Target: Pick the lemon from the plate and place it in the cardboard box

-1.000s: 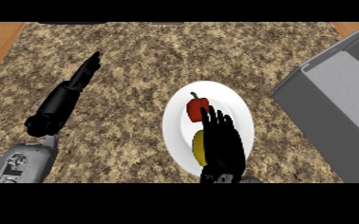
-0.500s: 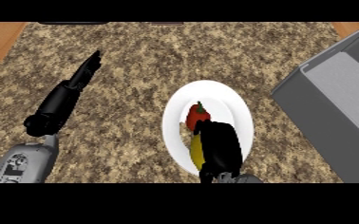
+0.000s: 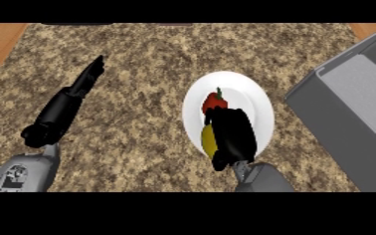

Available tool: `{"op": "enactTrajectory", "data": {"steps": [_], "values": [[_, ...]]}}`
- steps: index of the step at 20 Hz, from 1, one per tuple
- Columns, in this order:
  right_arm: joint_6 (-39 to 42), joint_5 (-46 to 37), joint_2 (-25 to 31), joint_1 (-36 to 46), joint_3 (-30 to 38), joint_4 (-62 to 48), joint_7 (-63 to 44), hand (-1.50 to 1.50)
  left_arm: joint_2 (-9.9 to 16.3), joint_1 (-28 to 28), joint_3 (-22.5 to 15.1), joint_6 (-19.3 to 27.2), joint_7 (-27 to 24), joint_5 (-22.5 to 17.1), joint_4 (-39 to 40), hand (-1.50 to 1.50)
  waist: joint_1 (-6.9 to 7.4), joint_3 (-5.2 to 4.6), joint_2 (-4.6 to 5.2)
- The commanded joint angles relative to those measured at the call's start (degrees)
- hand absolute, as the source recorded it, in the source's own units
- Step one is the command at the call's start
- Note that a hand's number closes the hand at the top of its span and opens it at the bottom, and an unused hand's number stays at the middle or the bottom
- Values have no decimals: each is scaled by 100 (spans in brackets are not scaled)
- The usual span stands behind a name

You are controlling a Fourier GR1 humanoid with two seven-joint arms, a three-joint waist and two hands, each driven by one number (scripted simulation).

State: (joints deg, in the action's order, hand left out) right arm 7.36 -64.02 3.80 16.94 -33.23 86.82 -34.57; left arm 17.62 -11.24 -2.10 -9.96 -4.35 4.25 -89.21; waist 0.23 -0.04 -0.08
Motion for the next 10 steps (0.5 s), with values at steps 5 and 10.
{"op": "enactTrajectory", "data": {"steps": [5,10], "values": [[-22,649,897,941,1226,-530,1880,150,37,-72,158,-151,-3,11,75,0,-6,5,11],[572,362,965,1675,1258,311,1463,150,-217,-293,31,-33,109,119,305,0,-61,1,-1]]}}
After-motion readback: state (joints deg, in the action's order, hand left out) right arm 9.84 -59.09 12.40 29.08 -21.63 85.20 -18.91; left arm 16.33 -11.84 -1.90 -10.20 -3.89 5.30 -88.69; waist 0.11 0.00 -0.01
